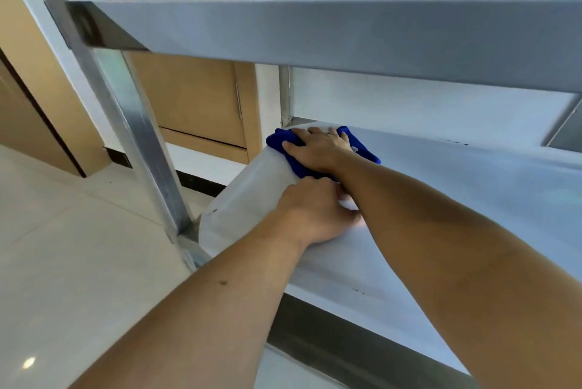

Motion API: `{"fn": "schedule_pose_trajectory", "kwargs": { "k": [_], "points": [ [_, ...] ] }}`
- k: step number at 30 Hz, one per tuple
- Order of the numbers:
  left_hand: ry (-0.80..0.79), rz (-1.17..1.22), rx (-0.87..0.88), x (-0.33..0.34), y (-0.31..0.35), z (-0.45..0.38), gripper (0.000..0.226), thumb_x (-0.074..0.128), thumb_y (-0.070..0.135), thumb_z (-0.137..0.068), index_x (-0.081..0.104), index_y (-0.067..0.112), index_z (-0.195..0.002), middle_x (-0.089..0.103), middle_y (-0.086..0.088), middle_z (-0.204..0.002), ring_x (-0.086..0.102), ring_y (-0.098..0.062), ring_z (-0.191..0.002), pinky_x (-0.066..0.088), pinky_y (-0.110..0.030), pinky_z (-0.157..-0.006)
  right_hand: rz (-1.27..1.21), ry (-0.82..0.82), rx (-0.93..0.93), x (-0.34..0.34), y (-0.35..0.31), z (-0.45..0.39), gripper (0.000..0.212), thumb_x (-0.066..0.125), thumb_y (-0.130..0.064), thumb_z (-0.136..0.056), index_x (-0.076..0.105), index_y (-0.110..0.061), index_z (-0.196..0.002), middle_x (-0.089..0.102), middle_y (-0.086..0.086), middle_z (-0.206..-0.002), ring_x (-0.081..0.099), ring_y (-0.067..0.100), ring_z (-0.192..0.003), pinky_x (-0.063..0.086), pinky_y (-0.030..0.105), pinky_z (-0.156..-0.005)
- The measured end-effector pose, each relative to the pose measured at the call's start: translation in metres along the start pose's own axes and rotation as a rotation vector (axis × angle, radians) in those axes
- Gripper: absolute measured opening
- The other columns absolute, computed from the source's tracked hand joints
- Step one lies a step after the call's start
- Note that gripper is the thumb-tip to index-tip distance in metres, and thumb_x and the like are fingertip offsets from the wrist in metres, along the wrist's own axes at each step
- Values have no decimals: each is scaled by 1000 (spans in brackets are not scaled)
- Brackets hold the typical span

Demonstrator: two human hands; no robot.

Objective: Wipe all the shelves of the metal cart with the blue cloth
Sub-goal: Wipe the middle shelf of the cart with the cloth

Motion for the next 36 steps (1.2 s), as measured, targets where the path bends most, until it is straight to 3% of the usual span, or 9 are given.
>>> {"fn": "schedule_pose_trajectory", "kwargs": {
  "k": [5, 10, 13, 16, 19, 25, 29, 33, 36],
  "points": [
    [-39, 39, -21, -2, 0, 3, 81, 35, 77, -53, 64, 36, -116, 65, 20, -119, 57, -8, -111, 42, -29, -91, -4, -46, -45, -2, 0, 10, 63, 19, -71, -96, 24, -46, -154, 31, -5, -162, 21, 37, -148, 11, 59, -119],
    [-141, 105, -60, -1, 0, 12, 55, 48, 61, -84, 56, 35, -132, 54, 13, -139, 48, -12, -127, 34, -26, -95, -193, -126, -53, -6, -7, 33, 56, 30, -63, -101, 31, -43, -154, 28, -9, -164, 13, 30, -152, 5, 51, -121],
    [-167, -28, -26, -10, 3, 25, 46, 48, 53, -89, 57, 34, -129, 59, 10, -132, 53, -15, -119, 37, -28, -88, -148, -107, -81, -4, -9, 40, 56, 29, -63, -101, 31, -42, -154, 31, -8, -162, 18, 28, -150, 10, 51, -121],
    [-62, -122, 34, -24, -3, 59, 47, 48, 61, -84, 67, 31, -114, 67, 8, -115, 58, -14, -104, 48, -34, -91, -61, -62, -73, -1, -12, 39, 60, 24, -67, -99, 30, -43, -154, 32, -7, -162, 21, 31, -150, 14, 53, -120],
    [-15, -87, 100, -34, -25, 105, 59, 52, 70, -73, 70, 30, -112, 64, 16, -118, 54, -7, -111, 47, -32, -97, -6, -41, -39, -1, -13, 41, 65, 18, -72, -95, 27, -46, -153, 32, -6, -162, 23, 34, -148, 13, 56, -120],
    [183, 28, 131, -25, -39, 139, 37, 74, 45, -79, 74, 25, -110, 64, 11, -114, 57, -7, -106, 49, -34, -96, -44, -62, 28, 4, -26, 70, 70, 18, -78, -86, 21, -53, -152, 27, -11, -162, 12, 37, -150, 5, 67, -117],
    [357, -4, 59, -22, -37, 150, 42, 73, 52, -76, 73, 23, -107, 71, 5, -109, 58, -14, -105, 51, -37, -93, -47, -62, -16, 9, -43, 101, 69, 21, -77, -87, 23, -53, -151, 29, -11, -162, 14, 37, -150, 5, 65, -117],
    [497, -201, -129, -23, -36, 163, 79, 51, 83, -63, 65, 20, -108, 60, -1, -109, 48, -23, -107, 45, -39, -93, -52, -69, -50, 12, -57, 135, 65, 23, -74, -90, 23, -52, -152, 29, -10, -162, 14, 37, -150, 4, 61, -118],
    [588, -51, -193, -17, -43, 174, 75, 66, 76, -64, 61, 16, -109, 50, 0, -110, 42, -17, -107, 42, -33, -93, -39, -79, -70, 11, -64, 160, 67, 23, -74, -91, 23, -49, -153, 29, -9, -162, 17, 37, -149, 7, 60, -119]
  ]
}}
Point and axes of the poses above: each hand's wrist, its own z-axis away from the middle knuckle, its own x-axis out of the palm, y = z × x, the point moved 3 cm from there along -z, towards the middle knuckle
